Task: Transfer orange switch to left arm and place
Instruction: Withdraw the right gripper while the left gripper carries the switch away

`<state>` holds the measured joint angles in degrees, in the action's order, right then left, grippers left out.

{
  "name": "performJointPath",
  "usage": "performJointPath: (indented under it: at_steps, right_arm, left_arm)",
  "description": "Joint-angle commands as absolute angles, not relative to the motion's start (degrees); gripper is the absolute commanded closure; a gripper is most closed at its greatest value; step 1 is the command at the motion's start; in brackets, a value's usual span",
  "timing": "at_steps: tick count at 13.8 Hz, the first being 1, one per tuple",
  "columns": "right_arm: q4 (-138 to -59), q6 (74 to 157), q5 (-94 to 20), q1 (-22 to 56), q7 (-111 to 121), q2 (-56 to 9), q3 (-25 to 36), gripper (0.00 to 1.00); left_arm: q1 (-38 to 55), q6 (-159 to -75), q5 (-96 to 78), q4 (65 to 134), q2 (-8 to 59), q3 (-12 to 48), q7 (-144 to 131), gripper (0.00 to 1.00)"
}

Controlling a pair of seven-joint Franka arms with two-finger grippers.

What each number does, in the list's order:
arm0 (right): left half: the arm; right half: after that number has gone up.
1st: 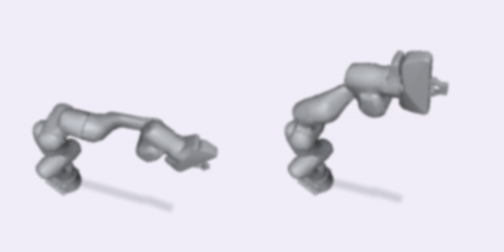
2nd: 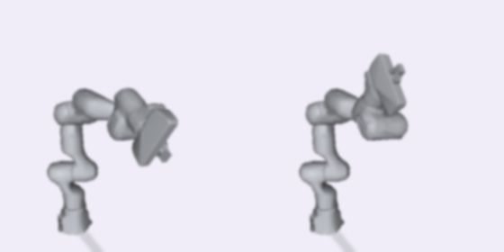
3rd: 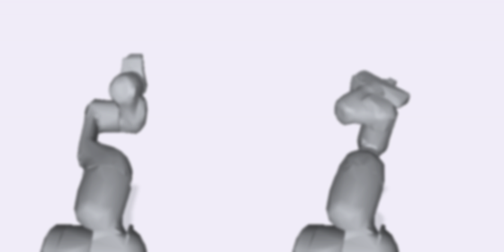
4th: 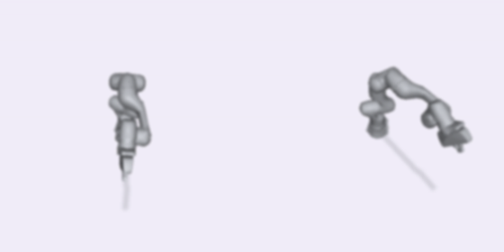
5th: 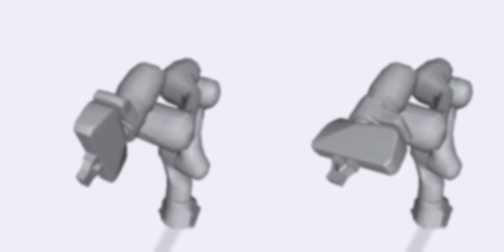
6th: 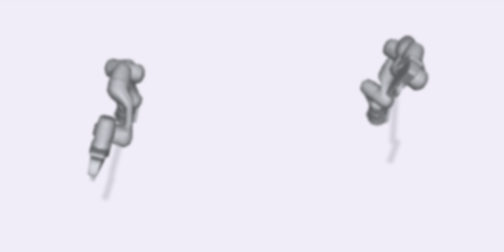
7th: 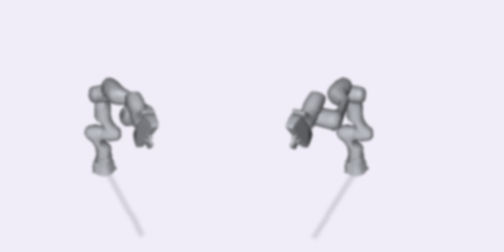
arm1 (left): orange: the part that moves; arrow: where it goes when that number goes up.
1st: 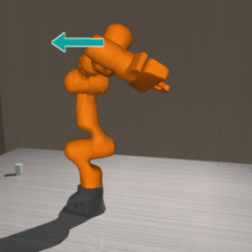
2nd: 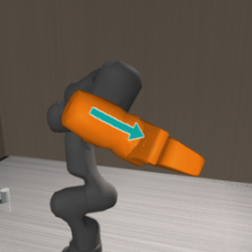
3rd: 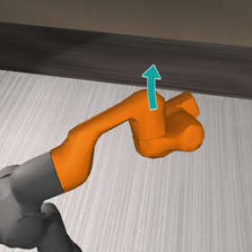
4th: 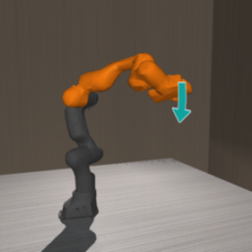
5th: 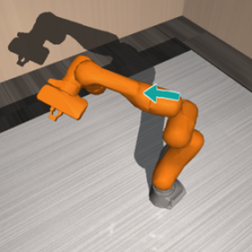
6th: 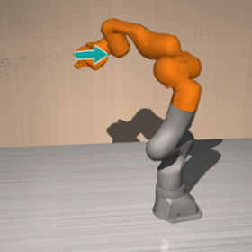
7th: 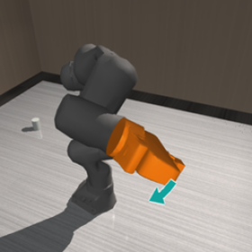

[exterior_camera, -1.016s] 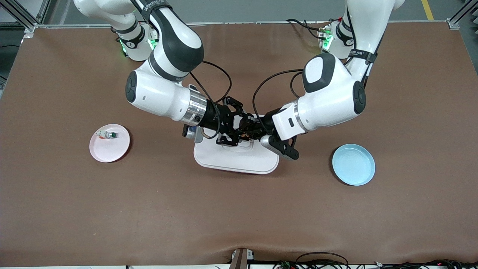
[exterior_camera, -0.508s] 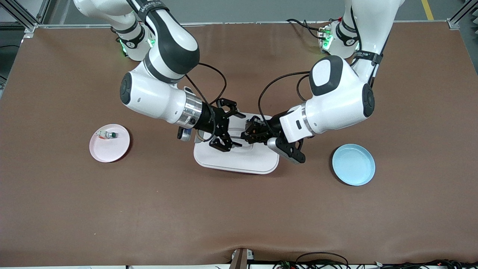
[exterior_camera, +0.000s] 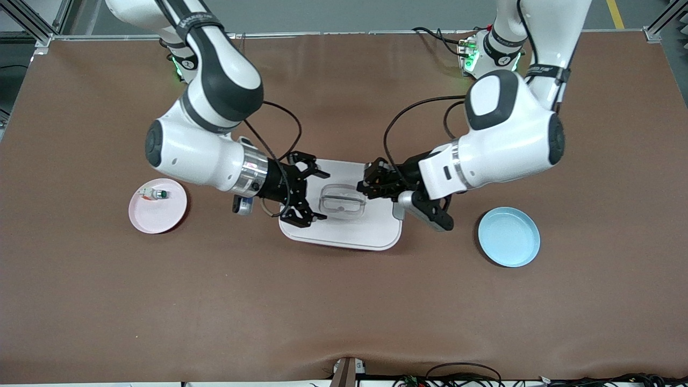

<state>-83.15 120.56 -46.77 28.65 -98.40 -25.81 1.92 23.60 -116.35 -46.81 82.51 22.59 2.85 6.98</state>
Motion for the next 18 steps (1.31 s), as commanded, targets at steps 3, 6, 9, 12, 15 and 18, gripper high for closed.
performJointPath:
  at_steps: [3,6,9,12,15,18]
  right_arm:
    - [-79.99,110.32,-42.02,21.9,-88.44,-25.58,1.32,0.0]
    - [-79.72,104.61,-39.3,18.91,-76.16,-25.49,1.32,0.0]
    - [-79.54,96.09,-31.5,17.05,-60.61,-25.14,1.32,0.0]
    - [-78.4,90.19,-22.96,16.61,-44.96,-24.87,1.41,0.0]
    - [-78.4,87.46,-19.52,13.81,-32.13,-24.35,1.49,0.0]
    - [-78.4,84.21,-15.31,10.82,-20.86,-23.56,1.5,0.0]
  left_arm:
    - [20.22,-108.21,-42.54,82.88,17.23,2.55,4.23,1.0]
    - [18.11,-103.11,-37.64,82.71,13.81,2.46,0.46,1.0]
    - [15.92,-97.05,-31.92,82.62,9.86,2.46,-4.03,1.0]
    - [13.1,-91.25,-27.26,82.62,7.13,2.46,-5.97,1.0]
    - [10.29,-87.03,-24.52,82.62,5.01,2.46,-13.24,1.0]
    - [10.02,-84.64,-17.35,82.44,4.31,3.16,-30.01,1.0]
